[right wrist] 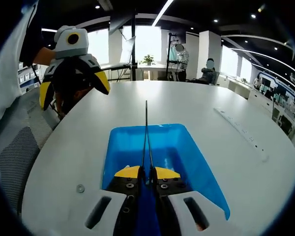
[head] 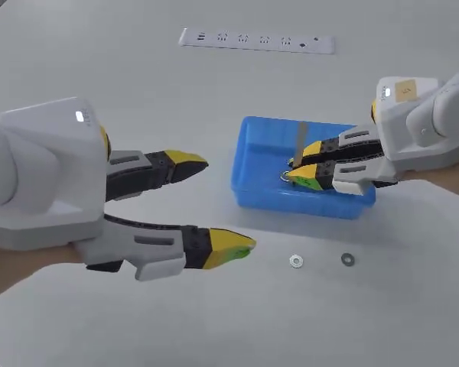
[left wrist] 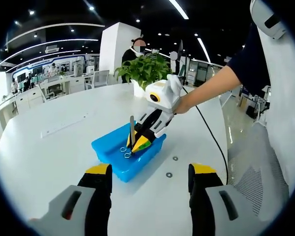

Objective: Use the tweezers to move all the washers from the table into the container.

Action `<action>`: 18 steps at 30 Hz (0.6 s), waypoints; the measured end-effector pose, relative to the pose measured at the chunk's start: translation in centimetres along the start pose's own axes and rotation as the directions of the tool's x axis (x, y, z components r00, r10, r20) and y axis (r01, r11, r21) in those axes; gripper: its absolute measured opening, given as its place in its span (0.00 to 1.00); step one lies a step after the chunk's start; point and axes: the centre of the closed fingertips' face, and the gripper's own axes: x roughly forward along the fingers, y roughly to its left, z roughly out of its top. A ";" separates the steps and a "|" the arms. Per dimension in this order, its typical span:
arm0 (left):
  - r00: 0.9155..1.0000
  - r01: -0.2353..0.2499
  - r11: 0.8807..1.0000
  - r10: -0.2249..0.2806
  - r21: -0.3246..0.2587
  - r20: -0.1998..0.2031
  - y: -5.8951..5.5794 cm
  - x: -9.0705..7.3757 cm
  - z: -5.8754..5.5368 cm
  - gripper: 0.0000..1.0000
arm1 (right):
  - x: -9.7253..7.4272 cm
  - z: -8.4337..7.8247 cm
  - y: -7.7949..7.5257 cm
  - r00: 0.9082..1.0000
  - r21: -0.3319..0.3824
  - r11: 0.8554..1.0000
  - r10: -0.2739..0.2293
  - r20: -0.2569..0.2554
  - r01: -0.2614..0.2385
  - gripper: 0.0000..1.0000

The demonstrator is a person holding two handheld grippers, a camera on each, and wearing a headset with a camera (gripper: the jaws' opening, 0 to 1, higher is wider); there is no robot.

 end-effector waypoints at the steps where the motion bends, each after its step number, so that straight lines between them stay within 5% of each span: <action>1: 1.000 -0.001 1.000 0.001 0.005 0.003 0.1 0.2 0.3 0.68 | 0.0 0.0 0.0 1.000 0.003 1.000 -0.001 0.002 0.001 0.10; 12: 0.994 0.050 0.999 -0.049 -0.005 0.097 0.7 3.8 3.7 0.64 | -0.2 -0.1 0.0 1.000 -0.001 1.000 -0.001 -0.005 0.001 0.10; 18: 0.991 0.097 0.995 -0.099 0.028 0.088 1.8 6.9 5.2 0.59 | -0.4 -0.3 0.1 1.000 0.001 1.000 -0.002 -0.005 0.002 0.10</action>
